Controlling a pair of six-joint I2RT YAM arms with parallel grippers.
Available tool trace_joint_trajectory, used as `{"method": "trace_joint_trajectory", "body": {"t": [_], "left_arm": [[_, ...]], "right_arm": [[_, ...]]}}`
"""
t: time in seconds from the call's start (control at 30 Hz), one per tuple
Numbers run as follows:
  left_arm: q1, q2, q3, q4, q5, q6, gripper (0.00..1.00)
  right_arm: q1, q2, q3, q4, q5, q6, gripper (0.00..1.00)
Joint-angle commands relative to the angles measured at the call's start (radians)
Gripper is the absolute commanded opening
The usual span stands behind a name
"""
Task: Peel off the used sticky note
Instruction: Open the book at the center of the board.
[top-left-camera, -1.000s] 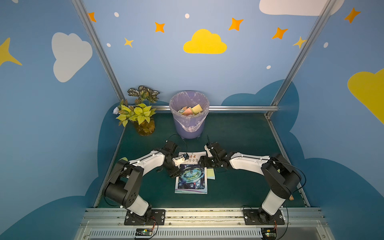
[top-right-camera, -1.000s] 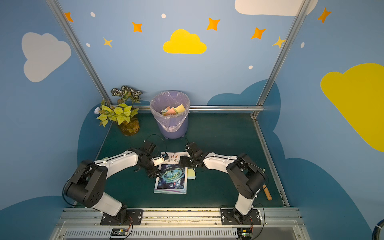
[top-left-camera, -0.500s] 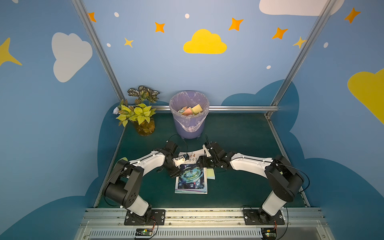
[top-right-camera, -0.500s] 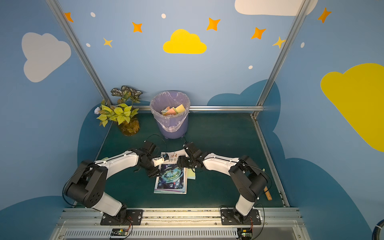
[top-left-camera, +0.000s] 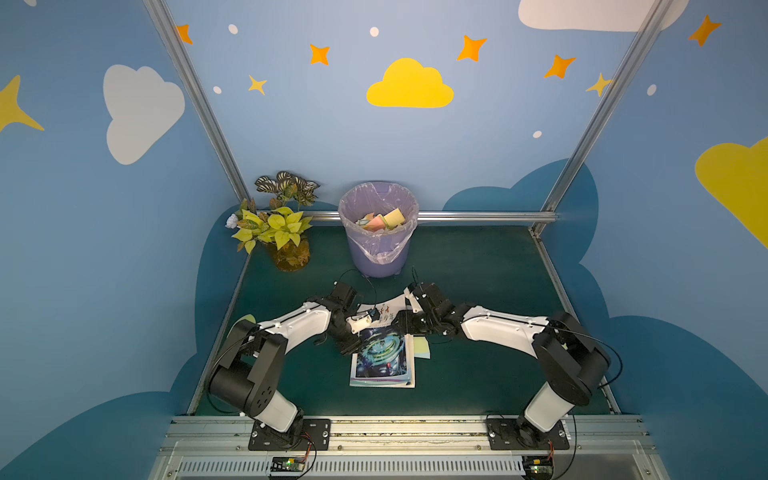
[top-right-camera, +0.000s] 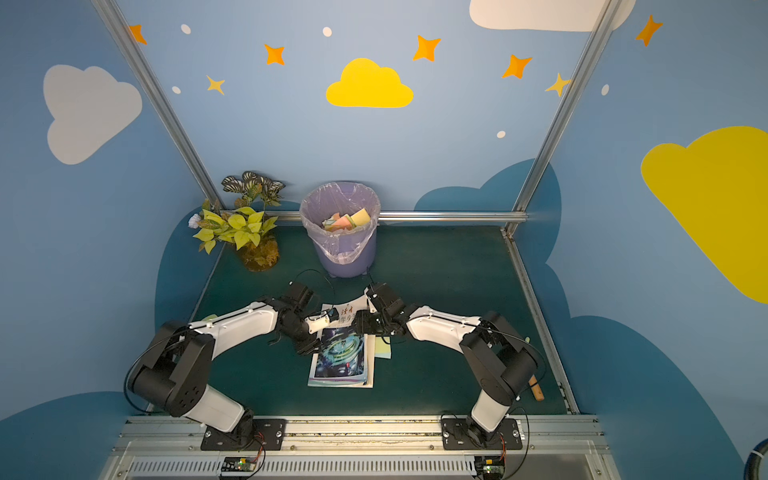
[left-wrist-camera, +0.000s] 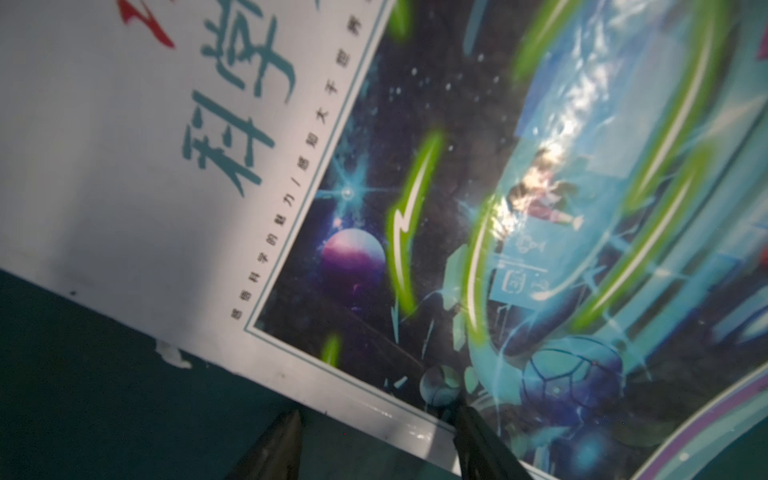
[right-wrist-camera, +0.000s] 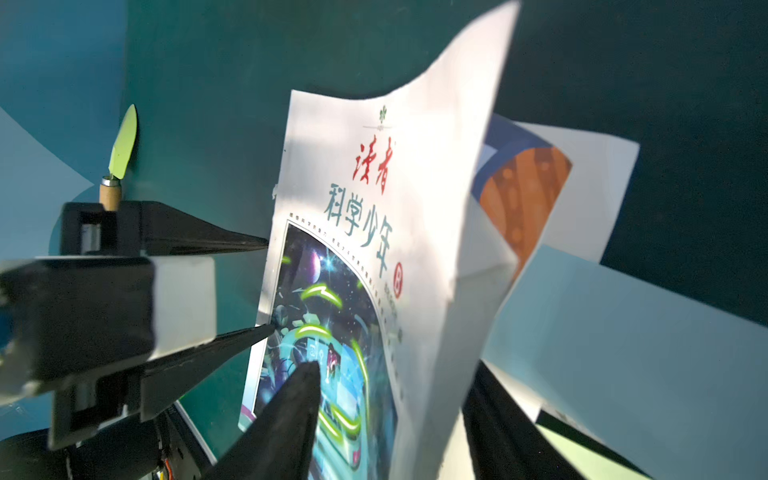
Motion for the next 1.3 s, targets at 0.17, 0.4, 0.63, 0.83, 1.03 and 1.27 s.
{"method": "trace_joint_trajectory", "body": {"t": [0.17,0.4,0.63,0.83,1.03,1.27], "left_arm": [[-0.002,-0.010,-0.005,-0.043,0.022,0.002,0.60],[0.000,-0.017,-0.011,-0.054,0.040,0.005,0.58],[0.004,-0.032,-0.012,-0.065,0.059,0.007,0.55],[-0.020,-0.024,0.000,-0.085,0.065,-0.006,0.50],[-0.106,-0.032,0.012,-0.111,0.143,-0.030,0.50],[-0.144,-0.060,0.054,-0.109,0.193,-0.055,0.50]], "right_arm": [[0.011,0.004,-0.004,0.052,-0.076,0.047,0.50],[0.021,-0.019,-0.065,0.175,-0.121,0.136,0.48],[0.038,-0.009,-0.085,0.223,-0.118,0.166,0.42],[0.040,-0.066,-0.102,0.157,-0.070,0.113,0.21],[0.034,-0.148,-0.141,0.061,-0.026,0.100,0.06],[0.038,-0.265,-0.195,-0.059,0.087,0.138,0.00]]}}
